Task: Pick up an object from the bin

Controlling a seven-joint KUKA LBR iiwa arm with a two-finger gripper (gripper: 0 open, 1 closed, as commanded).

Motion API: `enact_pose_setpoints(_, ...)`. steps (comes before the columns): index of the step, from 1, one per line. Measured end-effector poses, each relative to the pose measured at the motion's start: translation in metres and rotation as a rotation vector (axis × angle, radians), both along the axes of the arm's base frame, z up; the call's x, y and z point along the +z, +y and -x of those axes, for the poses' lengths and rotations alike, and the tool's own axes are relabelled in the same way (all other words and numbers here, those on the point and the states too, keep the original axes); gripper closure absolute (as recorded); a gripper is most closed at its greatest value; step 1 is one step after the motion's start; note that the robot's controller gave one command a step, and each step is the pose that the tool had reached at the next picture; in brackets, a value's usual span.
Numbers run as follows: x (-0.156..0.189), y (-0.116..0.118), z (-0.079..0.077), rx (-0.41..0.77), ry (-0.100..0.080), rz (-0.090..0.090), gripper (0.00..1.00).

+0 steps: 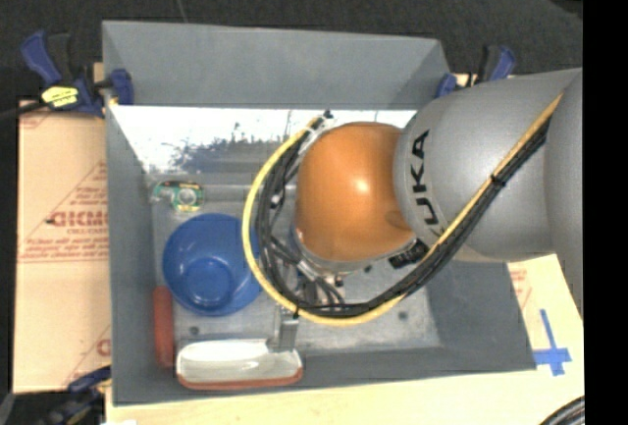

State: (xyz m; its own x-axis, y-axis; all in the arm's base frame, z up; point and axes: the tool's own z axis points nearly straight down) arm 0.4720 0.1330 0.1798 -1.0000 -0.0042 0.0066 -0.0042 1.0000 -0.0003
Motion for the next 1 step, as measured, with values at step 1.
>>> enact_pose_setpoints(1, 0.0044, -0.0010, -0.0019, -0.005, -0.008, -0.001, 0.00)
